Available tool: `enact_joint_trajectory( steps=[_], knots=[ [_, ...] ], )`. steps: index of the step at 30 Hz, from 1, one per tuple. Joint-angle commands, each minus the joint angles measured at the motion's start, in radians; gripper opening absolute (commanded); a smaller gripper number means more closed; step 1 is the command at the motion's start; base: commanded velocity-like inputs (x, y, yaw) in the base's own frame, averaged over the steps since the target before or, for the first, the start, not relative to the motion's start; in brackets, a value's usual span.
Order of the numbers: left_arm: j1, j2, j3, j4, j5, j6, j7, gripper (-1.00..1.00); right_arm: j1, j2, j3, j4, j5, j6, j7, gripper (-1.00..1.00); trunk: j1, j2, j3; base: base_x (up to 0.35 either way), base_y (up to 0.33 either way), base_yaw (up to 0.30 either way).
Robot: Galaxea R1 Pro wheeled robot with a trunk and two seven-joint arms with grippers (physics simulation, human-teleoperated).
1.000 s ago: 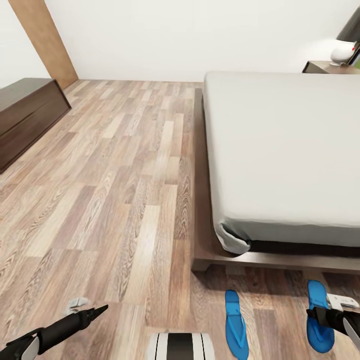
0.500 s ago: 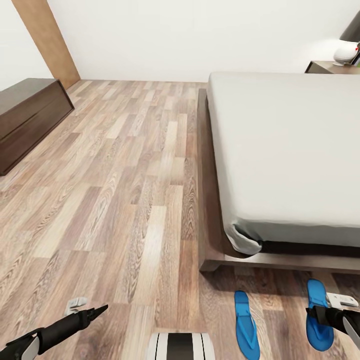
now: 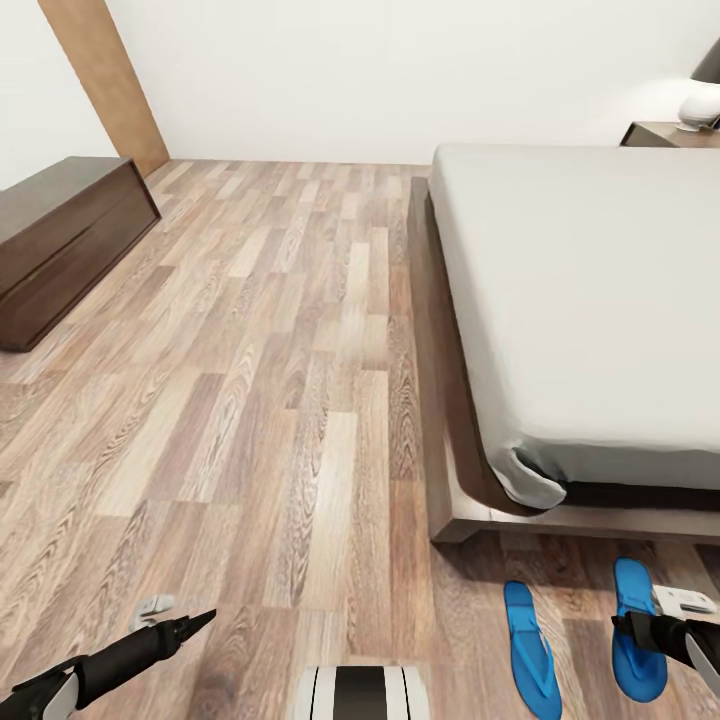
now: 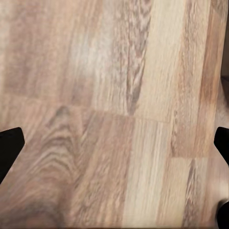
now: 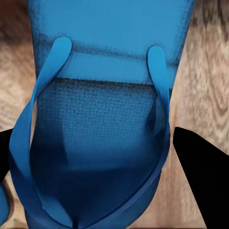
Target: In the bedroom, move the book from the bed onto either nightstand, and place the two sandals side by side next to the bed.
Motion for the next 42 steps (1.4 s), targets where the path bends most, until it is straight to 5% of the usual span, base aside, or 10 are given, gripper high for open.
enact_joint_trajectory(
  steps=[1,6,17,20,22,26,29,42],
  knots=[
    [-0.001,0.0,0.007,0.0,-0.005,0.006,-0.005,1.0,0.0,0.0,-0.003,-0.002,-0.006,0.007,0.001,-1.0,0.0,0.0,-0.001,0.0,0.145,0.0],
    [-0.001,0.0,0.007,0.0,-0.005,0.006,-0.005,1.0,0.0,0.0,-0.003,-0.002,-0.006,0.007,0.002,-1.0,0.0,0.0,-0.001,0.0,0.039,0.0],
    [-0.001,0.0,0.007,0.0,-0.005,0.006,-0.005,1.0,0.0,0.0,-0.003,0.007,-0.006,0.008,-0.001,-1.0,0.005,-0.003,-0.043,0.0,0.001,0.0],
    [-0.001,0.0,0.007,0.0,-0.005,0.006,-0.006,1.0,0.0,0.019,-0.002,0.011,0.001,0.008,-0.002,-1.0,0.006,-0.004,-0.055,0.0,0.0,0.0],
    [-0.001,0.0,0.007,0.0,-0.005,0.006,-0.006,1.0,0.0,0.042,-0.003,0.014,0.033,0.007,-0.002,-1.0,0.007,-0.004,-0.063,0.0,0.0,0.0],
    [-0.001,-0.002,0.007,0.0,-0.005,0.006,-0.006,1.0,0.0,0.097,-0.004,0.025,0.196,0.006,-0.002,-1.0,0.009,-0.005,-0.078,0.0,0.0,0.0],
    [-0.001,-0.002,0.007,0.0,-0.006,0.006,-0.006,1.0,0.0,0.114,-0.006,0.039,0.263,0.003,-0.002,-1.0,0.01,-0.006,-0.09,0.0,0.0,0.0],
    [-0.001,-0.004,0.007,0.0,-0.005,0.006,-0.006,1.0,0.0,0.117,-0.009,0.041,0.277,-0.01,0.001,-1.0,0.016,-0.009,-0.14,0.0,0.0,0.0]
  ],
)
